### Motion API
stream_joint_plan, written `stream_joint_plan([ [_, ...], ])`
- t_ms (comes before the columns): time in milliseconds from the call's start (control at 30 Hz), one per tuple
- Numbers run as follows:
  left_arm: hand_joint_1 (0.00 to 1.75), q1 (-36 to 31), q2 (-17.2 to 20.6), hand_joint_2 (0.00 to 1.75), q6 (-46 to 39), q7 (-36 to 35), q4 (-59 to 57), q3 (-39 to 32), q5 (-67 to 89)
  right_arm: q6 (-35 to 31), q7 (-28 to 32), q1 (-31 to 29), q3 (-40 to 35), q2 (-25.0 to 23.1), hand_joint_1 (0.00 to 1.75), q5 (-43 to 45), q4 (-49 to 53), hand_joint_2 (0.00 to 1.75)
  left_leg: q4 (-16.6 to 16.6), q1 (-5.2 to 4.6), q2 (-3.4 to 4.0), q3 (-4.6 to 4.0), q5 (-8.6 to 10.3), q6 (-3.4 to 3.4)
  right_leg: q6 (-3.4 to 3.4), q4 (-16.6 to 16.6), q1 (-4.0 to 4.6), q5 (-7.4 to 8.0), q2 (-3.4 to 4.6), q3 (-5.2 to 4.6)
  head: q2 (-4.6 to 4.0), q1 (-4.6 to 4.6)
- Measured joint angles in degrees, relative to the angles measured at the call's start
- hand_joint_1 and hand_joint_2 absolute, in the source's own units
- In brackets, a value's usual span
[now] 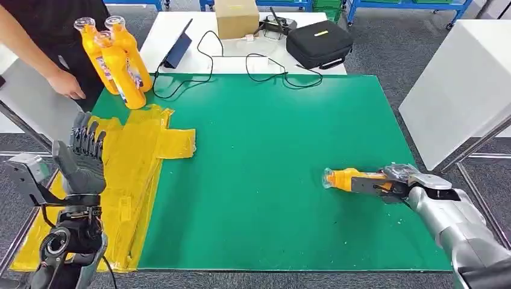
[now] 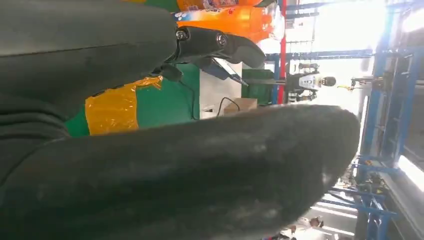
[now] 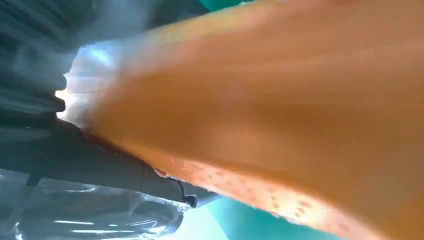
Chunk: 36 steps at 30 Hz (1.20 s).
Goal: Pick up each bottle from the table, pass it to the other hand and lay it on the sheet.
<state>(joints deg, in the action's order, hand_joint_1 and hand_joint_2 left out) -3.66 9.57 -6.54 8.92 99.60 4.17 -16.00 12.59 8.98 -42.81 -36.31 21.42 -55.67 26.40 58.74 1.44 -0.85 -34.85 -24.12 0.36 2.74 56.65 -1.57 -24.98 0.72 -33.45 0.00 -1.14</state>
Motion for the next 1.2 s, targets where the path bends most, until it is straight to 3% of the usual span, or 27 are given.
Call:
stream_joint_plan([
  [200,0.00,-0.64,-0.63,0.00,0.15,-0.04,-0.17,0.04,0.28,-2.10,0.53,1.31,0.33,0.07,1.75,6.65,0.68,1.75,0.00,0.03,0.00,0.09,-0.01,0.00,0.00,0.00,0.03,0.00,0.00,0.17,0.00,-0.02],
  [367,0.00,0.09,-0.70,0.00,1.18,-0.37,-0.15,0.02,0.02,-2.95,1.16,5.54,3.46,0.98,1.75,16.26,8.42,1.75,-0.02,0.13,0.24,0.19,-0.19,-0.14,-0.03,-0.05,0.13,0.02,0.26,0.27,0.00,-0.02],
  [933,0.00,0.71,-0.92,0.00,1.38,-0.55,-0.13,0.02,-0.22,-2.78,1.10,10.80,6.91,1.20,1.75,18.47,17.97,1.75,-0.02,0.15,0.36,0.21,-0.16,-0.13,-0.17,-0.06,0.18,0.12,0.38,0.21,0.00,-0.02],
  [1133,0.00,2.44,-1.29,0.00,5.58,-1.64,0.42,0.31,-7.42,-0.85,1.92,15.40,10.34,-2.58,1.75,36.17,28.91,1.75,-0.04,0.16,0.54,-0.07,-0.11,-0.15,-0.19,-0.01,0.18,0.16,0.51,-0.10,0.00,-0.07],
  [1167,0.00,2.73,-1.55,1.75,6.46,-1.92,0.42,0.70,-9.43,-0.07,1.14,16.61,10.88,-4.23,1.75,41.82,32.26,1.75,-0.04,0.17,0.55,-0.22,-0.04,-0.18,-0.18,0.01,0.20,0.18,0.51,-0.26,0.00,-0.04],
  [1200,0.00,2.97,-1.75,1.75,7.00,-2.34,0.42,1.16,-11.07,0.22,0.28,17.61,11.39,-5.67,1.75,46.42,35.62,1.75,-0.04,0.18,0.51,-0.41,0.03,-0.18,-0.19,0.07,0.20,0.19,0.48,-0.44,0.00,-0.07],
])
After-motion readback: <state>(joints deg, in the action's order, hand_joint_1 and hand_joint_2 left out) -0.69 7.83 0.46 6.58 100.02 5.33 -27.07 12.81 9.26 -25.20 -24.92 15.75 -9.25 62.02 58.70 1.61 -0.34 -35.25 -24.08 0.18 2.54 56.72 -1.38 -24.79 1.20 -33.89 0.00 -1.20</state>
